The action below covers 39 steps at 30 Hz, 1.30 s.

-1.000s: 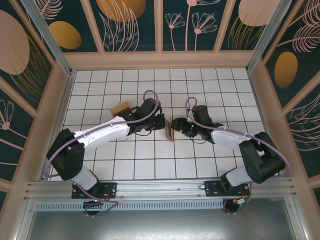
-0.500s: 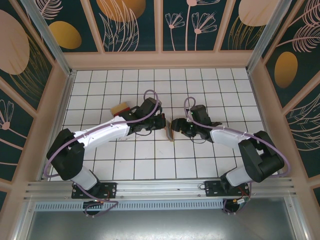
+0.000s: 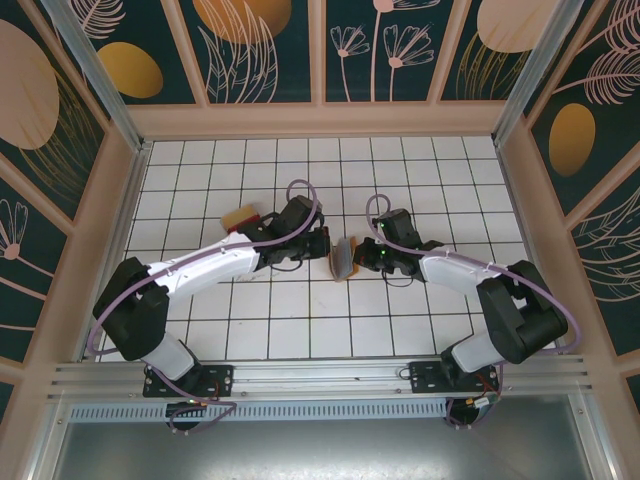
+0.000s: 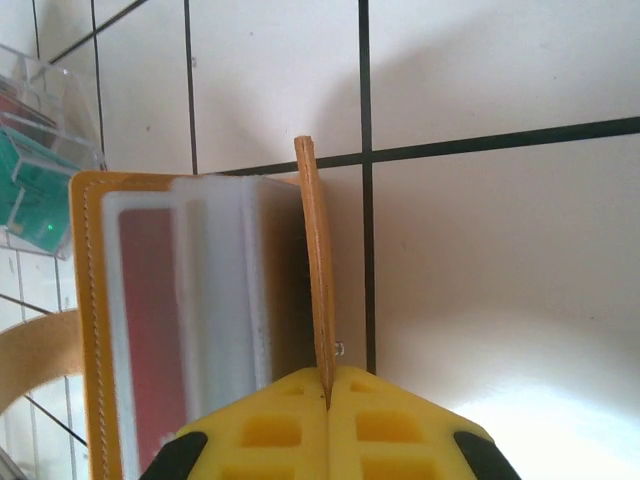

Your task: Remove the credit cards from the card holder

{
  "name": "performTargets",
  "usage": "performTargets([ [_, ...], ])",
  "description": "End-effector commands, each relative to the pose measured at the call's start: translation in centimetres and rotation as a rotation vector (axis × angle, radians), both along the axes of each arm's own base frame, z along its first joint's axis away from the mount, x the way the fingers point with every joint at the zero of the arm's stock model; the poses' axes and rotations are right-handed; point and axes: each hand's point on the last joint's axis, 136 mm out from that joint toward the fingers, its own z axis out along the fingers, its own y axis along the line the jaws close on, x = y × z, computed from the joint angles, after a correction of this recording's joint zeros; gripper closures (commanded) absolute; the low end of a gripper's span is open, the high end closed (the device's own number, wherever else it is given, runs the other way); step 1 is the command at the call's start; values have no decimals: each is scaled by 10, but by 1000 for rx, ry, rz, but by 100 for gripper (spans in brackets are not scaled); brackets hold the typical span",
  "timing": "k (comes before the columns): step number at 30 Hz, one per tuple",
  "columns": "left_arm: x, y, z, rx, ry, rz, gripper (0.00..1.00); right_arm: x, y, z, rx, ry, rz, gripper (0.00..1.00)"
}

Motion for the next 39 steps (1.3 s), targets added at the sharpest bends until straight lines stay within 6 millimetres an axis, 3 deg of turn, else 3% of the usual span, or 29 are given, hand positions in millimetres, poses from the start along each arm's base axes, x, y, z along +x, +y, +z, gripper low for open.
performTargets([
  [1,-4,25,-18,98,5,31,100,-3,-3,-7,-13,11,-6,100],
  [7,-7,52,-39,147,29,89,100,-9,-2,-15,23,36,-19,100],
  [8,-12,59,-49,168,48,95,100,-10,-2,-16,28,40,-21,100],
  [10,-15,66,-55,181,58,110,87,-11,-1,-16,39,44,-25,100],
  [12,-16,68,-55,181,56,119,82,-10,1,-10,45,33,-22,100],
  [14,-16,68,-52,170,48,121,65,-7,3,-2,44,14,-21,100],
  [18,-17,64,-51,137,47,117,74,-2,15,14,11,-9,8,100],
  [21,-19,63,-55,124,58,122,93,-1,30,17,-28,13,36,100],
  [28,-22,66,-65,117,68,131,97,0,71,22,-70,24,104,100],
  [32,-22,67,-66,120,65,133,100,1,64,15,-109,46,72,100],
  [39,-20,67,-65,118,57,136,98,3,46,28,-209,19,49,100],
])
